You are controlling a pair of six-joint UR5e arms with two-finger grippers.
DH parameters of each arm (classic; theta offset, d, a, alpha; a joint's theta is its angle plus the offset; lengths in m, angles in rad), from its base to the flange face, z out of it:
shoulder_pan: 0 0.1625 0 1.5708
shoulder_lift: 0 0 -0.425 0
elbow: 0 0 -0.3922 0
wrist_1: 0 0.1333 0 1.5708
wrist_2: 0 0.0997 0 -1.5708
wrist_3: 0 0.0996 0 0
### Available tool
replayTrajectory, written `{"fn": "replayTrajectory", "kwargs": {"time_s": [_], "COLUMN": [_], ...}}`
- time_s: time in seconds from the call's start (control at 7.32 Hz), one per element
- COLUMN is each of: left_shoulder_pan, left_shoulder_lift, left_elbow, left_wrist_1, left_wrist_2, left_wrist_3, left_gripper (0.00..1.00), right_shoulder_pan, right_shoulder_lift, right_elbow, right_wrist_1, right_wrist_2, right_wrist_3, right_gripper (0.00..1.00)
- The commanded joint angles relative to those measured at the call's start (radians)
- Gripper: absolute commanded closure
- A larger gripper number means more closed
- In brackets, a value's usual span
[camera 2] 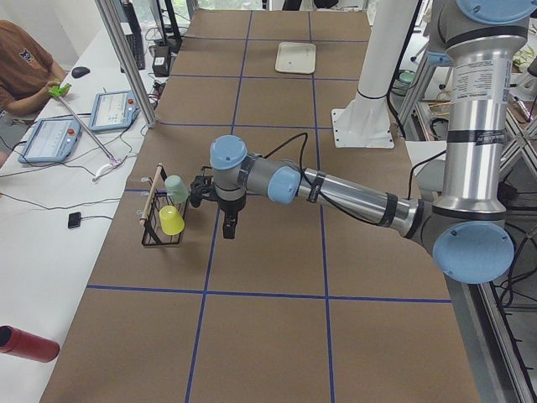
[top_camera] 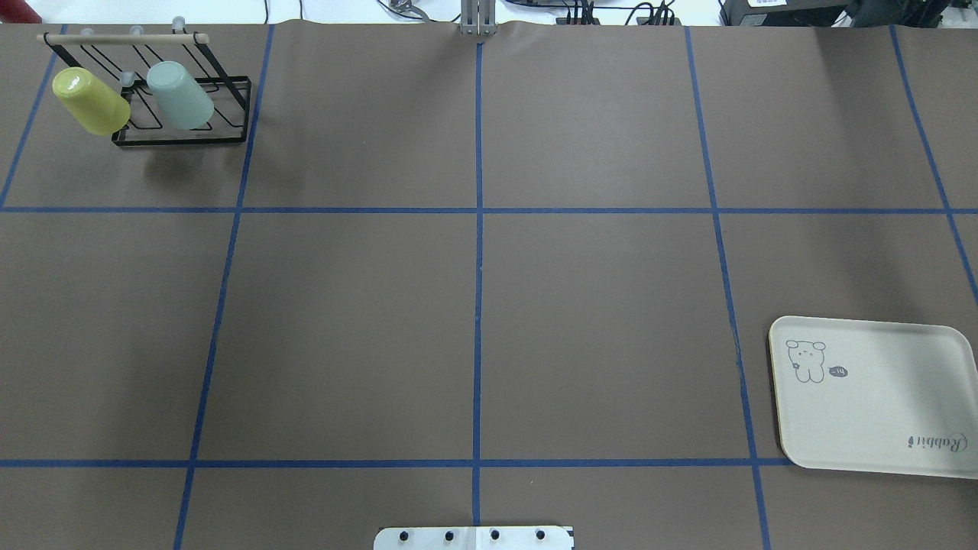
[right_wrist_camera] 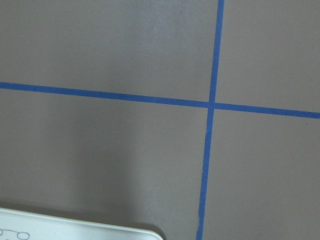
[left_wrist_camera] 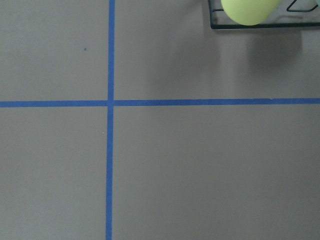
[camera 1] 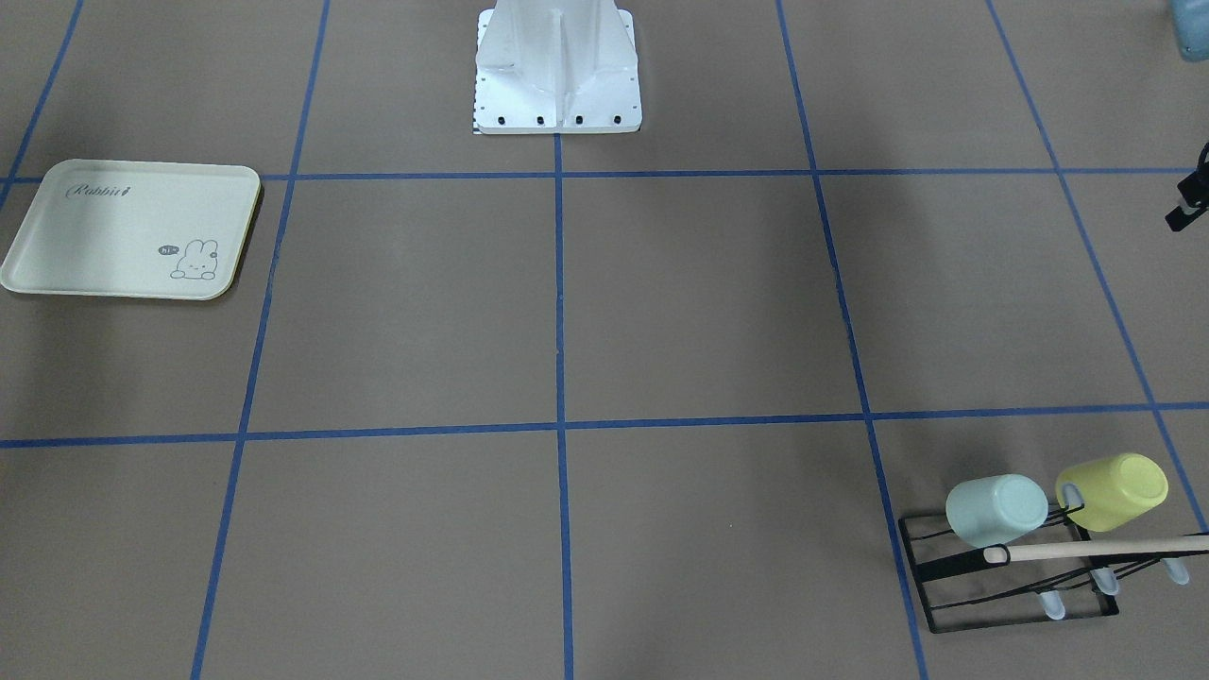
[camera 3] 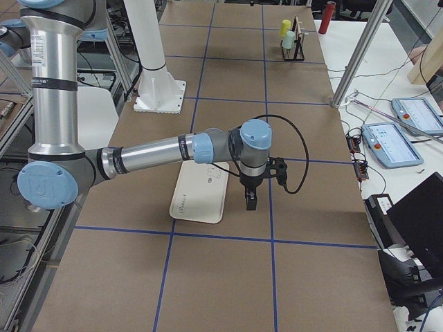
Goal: Left arm grabs green cup and hands to right arm on tray
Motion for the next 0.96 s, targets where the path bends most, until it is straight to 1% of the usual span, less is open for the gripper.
{"fn": "replayTrajectory", "kwargs": {"time_s": [0.0, 0.14, 0.27, 0.41, 0.55, 0.68, 0.82], "left_shoulder_pan": [0.058, 0.097, 0.151, 0.182, 0.183, 0.190, 0.197], "left_shoulder_lift": [-0.125, -0.215, -0.278, -0.400, -0.470, -0.563, -0.617], "left_elbow": [0.045, 0.092, 0.127, 0.236, 0.344, 0.453, 0.539], "left_wrist_1": [0.002, 0.008, 0.003, 0.011, -0.010, -0.009, -0.011], "left_wrist_2": [0.018, 0.075, 0.194, 0.227, 0.216, 0.213, 0.216], "left_wrist_3": [-0.033, -0.056, -0.166, -0.223, -0.215, -0.201, -0.201], "left_gripper": [0.01, 0.01, 0.00, 0.00, 0.00, 0.01, 0.01], "right_shoulder_pan": [-0.006, -0.008, -0.008, -0.011, -0.018, -0.023, -0.032], "right_shoulder_lift": [0.001, 0.003, 0.003, 0.006, 0.015, 0.017, 0.015], "right_elbow": [-0.011, -0.011, -0.009, -0.006, -0.007, -0.006, -0.006], "right_wrist_1": [0.001, -0.001, -0.001, 0.001, 0.001, 0.001, 0.001], "right_wrist_2": [0.002, 0.012, 0.031, 0.063, 0.074, 0.077, 0.077], "right_wrist_3": [-0.002, -0.001, -0.001, -0.004, 0.001, -0.004, -0.004], "right_gripper": [0.00, 0.00, 0.00, 0.00, 0.00, 0.00, 0.00]}}
